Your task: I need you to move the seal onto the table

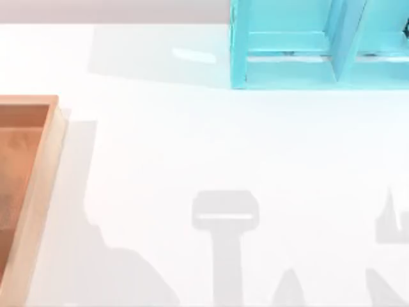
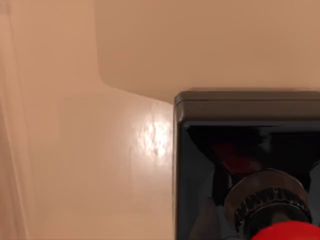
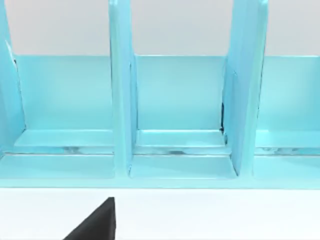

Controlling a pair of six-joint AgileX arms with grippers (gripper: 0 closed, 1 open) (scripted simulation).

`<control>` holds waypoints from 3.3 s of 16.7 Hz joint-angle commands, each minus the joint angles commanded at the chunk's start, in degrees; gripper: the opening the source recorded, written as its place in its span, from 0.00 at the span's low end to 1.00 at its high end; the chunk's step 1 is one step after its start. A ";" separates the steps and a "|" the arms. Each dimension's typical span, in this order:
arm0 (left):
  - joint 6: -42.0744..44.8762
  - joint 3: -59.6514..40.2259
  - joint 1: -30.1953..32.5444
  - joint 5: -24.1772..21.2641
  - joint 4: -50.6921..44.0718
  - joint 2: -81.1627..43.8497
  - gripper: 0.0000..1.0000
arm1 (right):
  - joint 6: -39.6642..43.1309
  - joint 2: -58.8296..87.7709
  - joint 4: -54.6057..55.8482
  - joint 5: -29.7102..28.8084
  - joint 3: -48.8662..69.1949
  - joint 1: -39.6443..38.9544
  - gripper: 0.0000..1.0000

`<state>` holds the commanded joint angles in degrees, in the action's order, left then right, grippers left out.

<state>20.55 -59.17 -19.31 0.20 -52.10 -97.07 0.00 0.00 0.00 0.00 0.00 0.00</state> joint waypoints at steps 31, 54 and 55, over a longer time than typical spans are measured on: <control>-35.37 -35.35 35.01 -0.11 -28.72 -6.92 0.00 | 0.00 0.00 0.00 0.00 0.00 0.00 1.00; -40.71 -38.61 41.16 -0.25 -10.11 -28.49 0.00 | 0.00 0.00 0.00 0.00 0.00 0.00 1.00; -40.71 -38.61 41.16 -0.25 -10.11 -28.49 0.08 | 0.00 0.00 0.00 0.00 0.00 0.00 1.00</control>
<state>-20.15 -97.79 21.85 -0.05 -62.21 -125.55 0.00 0.00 0.00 0.00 0.00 0.00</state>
